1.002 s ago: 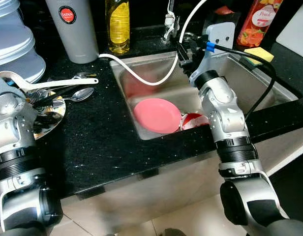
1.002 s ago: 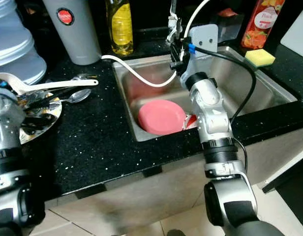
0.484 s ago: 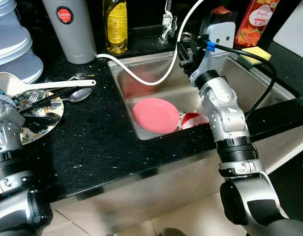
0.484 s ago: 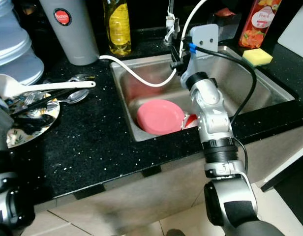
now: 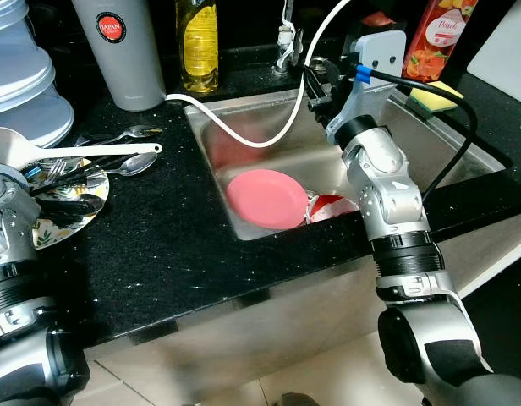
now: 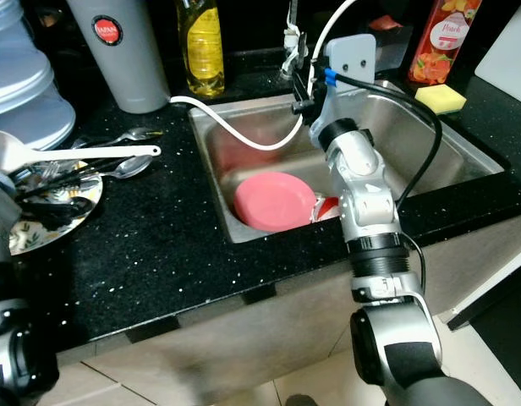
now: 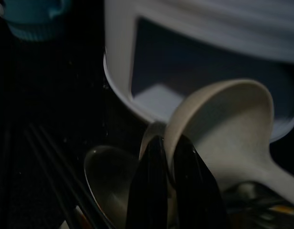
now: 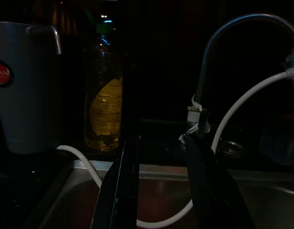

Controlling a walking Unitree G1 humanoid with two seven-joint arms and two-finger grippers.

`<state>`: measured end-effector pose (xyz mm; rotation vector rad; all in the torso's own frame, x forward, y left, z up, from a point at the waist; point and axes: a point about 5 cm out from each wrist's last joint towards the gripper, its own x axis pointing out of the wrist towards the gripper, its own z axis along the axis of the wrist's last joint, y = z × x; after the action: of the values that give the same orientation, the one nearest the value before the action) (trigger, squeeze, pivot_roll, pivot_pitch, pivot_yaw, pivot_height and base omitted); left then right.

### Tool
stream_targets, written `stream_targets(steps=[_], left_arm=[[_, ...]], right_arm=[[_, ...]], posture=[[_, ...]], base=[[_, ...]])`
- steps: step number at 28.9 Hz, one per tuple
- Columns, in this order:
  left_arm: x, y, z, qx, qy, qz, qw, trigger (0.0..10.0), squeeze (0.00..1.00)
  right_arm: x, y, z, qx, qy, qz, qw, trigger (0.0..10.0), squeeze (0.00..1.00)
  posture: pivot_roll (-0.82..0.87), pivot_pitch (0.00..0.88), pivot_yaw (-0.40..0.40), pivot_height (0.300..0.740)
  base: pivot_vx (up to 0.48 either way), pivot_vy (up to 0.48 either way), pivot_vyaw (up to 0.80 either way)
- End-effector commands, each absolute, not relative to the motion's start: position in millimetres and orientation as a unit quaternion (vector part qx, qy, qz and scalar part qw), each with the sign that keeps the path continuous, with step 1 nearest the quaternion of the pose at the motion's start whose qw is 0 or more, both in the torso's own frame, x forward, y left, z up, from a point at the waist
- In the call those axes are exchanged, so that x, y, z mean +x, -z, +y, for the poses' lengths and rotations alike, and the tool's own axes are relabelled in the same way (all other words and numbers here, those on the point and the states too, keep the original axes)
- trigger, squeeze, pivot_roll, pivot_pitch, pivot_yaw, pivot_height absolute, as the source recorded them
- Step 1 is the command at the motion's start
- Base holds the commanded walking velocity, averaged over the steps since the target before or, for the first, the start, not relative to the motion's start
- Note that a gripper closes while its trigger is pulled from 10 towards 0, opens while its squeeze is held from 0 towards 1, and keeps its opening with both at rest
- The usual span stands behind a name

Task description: Kitchen organization

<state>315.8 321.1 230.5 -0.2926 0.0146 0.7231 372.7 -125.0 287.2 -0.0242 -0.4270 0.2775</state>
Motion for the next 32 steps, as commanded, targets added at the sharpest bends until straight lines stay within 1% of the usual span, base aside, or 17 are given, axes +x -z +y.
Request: stream_targets(steps=[1, 6, 8, 10, 13, 16, 17, 18, 21, 23, 24, 25, 27, 28, 30, 31, 32], left_arm=[[313.5, -236.7, 315.9, -0.161, -0.342, -0.024, 0.926, 10.0, 0.0], [308.2, -255.0, 302.8, -0.212, -0.309, -0.096, 0.922, 10.0, 0.0], [305.1, -272.6, 287.6, -0.237, -0.27, -0.15, 0.921, 10.0, 0.0], [305.8, -283.9, 272.7, -0.218, -0.234, -0.173, 0.932, 10.0, 0.0], [306.8, -287.5, 265.7, -0.198, -0.217, -0.176, 0.94, 10.0, 0.0], [308.4, -298.2, 235.9, -0.149, -0.111, -0.186, 0.965, 10.0, 0.0], [308.4, -298.2, 235.9, -0.149, -0.111, -0.186, 0.965, 10.0, 0.0], [307.5, -300.9, 229.2, -0.116, -0.088, -0.186, 0.972, 10.0, 0.0], [306.4, -305.6, 225.0, -0.043, -0.069, -0.186, 0.979, 10.0, 0.0], [306.4, -305.6, 225.0, -0.043, -0.069, -0.186, 0.979, 10.0, 0.0], [307.3, -306.7, 223.7, -0.032, -0.064, -0.189, 0.979, 10.0, 0.0], [307.3, -306.7, 223.7, -0.032, -0.064, -0.189, 0.979, 10.0, 0.0], [309.1, -307.5, 218.9, -0.014, -0.052, -0.193, 0.98, 10.0, 0.0], [309.1, -307.5, 218.9, -0.014, -0.052, -0.193, 0.98, 10.0, 0.0], [310.6, -307.9, 211.4, -0.012, -0.035, -0.193, 0.98, 10.0, 0.0], [310.8, -308.4, 207.4, -0.016, -0.024, -0.193, 0.981, 10.0, 0.0], [310.8, -308.4, 207.4, -0.016, -0.024, -0.193, 0.981, 10.0, 0.0]], right_arm=[[372.0, -291.3, -125.6, -0.014, -0.138, -0.22, 0.966, 10.0, 0.0], [372.0, -291.1, -125.7, -0.014, -0.138, -0.22, 0.965, 10.0, 0.0], [372.1, -290.5, -125.0, -0.013, -0.14, -0.219, 0.965, 10.0, 0.0], [372.1, -290.3, -124.0, -0.013, -0.142, -0.219, 0.965, 10.0, 0.0], [372.0, -290.5, -123.6, -0.013, -0.143, -0.22, 0.965, 10.0, 0.0], [368.7, -293.8, -120.0, -0.004, -0.174, -0.228, 0.958, 10.0, 0.0], [368.7, -293.8, -120.0, -0.004, -0.174, -0.228, 0.958, 10.0, 0.0], [364.4, -298.4, -118.1, -0.011, -0.2, -0.239, 0.95, 10.0, 0.0], [346.8, -309.4, -106.9, -0.123, -0.288, -0.274, 0.909, 10.0, 0.0], [346.8, -309.4, -106.9, -0.123, -0.288, -0.274, 0.909, 10.0, 0.0], [339.4, -306.3, -99.0, -0.178, -0.325, -0.275, 0.887, 10.0, 0.0], [339.4, -306.3, -99.0, -0.178, -0.325, -0.275, 0.887, 10.0, 0.0], [327.7, -299.0, -85.9, -0.237, -0.379, -0.27, 0.852, 10.0, 0.0], [327.7, -299.0, -85.9, -0.237, -0.379, -0.27, 0.852, 10.0, 0.0], [315.6, -289.2, -73.9, -0.275, -0.432, -0.262, 0.818, 10.0, 0.0], [312.3, -283.7, -70.4, -0.285, -0.451, -0.253, 0.807, 10.0, 0.0], [312.3, -283.7, -70.4, -0.285, -0.451, -0.253, 0.807, 10.0, 0.0]], posture=[[-0.03, 0.019, -0.018, 0.74], [-0.03, 0.022, -0.021, 0.74], [-0.02, 0.024, -0.024, 0.74], [-0.02, 0.024, -0.024, 0.74], [-0.02, 0.024, -0.024, 0.74], [-0.03, 0.025, -0.023, 0.74], [-0.03, 0.025, -0.023, 0.74], [-0.03, 0.027, -0.021, 0.74], [-0.03, 0.029, -0.017, 0.74], [-0.03, 0.029, -0.017, 0.74], [-0.03, 0.029, -0.016, 0.74], [-0.03, 0.029, -0.016, 0.74], [-0.03, 0.029, -0.016, 0.74], [-0.03, 0.029, -0.016, 0.74], [-0.04, 0.028, -0.015, 0.74], [-0.04, 0.026, -0.016, 0.74], [-0.04, 0.026, -0.016, 0.74]], base=[[0.0, 0.0, 0.0], [0.0, 0.0, 0.0], [0.0, 0.0, 0.0], [0.0, 0.0, 0.0], [0.0, 0.0, 0.0], [0.0, 0.0, 0.0], [0.0, 0.0, 0.0], [0.0, 0.0, 0.0], [0.0, 0.0, 0.0], [0.0, 0.0, 0.0], [0.0, 0.0, 0.0], [0.0, 0.0, 0.0], [0.0, 0.0, 0.0], [0.0, 0.0, 0.0], [0.0, 0.0, 0.0], [0.0, 0.0, 0.0], [0.0, 0.0, 0.0]])
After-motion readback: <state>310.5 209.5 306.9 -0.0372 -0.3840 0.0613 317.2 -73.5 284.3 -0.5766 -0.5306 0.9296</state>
